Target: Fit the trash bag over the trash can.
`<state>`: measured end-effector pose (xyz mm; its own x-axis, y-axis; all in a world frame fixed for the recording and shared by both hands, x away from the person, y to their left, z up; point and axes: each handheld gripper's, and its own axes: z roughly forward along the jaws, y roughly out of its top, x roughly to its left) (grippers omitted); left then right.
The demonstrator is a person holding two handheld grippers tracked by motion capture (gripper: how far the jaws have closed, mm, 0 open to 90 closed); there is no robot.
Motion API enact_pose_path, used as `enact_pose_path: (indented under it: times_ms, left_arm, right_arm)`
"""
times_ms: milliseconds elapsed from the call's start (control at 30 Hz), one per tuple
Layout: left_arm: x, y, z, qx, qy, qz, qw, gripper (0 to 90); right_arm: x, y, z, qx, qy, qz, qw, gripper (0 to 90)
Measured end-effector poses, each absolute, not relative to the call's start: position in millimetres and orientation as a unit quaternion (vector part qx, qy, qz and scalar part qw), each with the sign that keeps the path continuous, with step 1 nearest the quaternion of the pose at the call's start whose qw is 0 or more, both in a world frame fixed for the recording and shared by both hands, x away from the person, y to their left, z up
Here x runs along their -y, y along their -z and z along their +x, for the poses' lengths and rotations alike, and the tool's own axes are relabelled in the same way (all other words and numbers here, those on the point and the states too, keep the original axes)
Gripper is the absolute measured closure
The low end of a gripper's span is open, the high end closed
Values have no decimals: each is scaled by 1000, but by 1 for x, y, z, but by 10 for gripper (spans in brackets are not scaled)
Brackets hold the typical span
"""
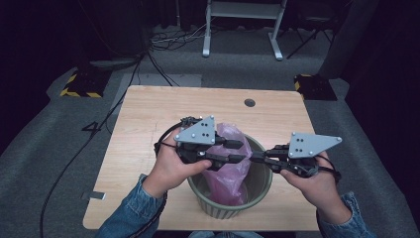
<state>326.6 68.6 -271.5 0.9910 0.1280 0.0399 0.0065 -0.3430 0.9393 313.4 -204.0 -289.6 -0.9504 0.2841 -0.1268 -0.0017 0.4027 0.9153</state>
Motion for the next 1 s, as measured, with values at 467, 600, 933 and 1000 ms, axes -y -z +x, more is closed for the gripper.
enact_pose_path:
  times_ms: [467,600,933,1000]
  left_arm:
    - [-69,269,328,-53,-70,819,568,694]
    - [-65,271,327,-38,-55,829,556,677]
    - [-63,275,328,-31,-52,837,543,828]
    - [-63,274,327,-30,-56,838,543,895]
  right_arm:
    - [203,287,313,-826,-541,81,133,900]
    - [204,287,313,-823,-545,88,135,900]
    - [206,288,313,-819,-551,93,129,900]
    - [204,289,314,-818,-553,91,129,838]
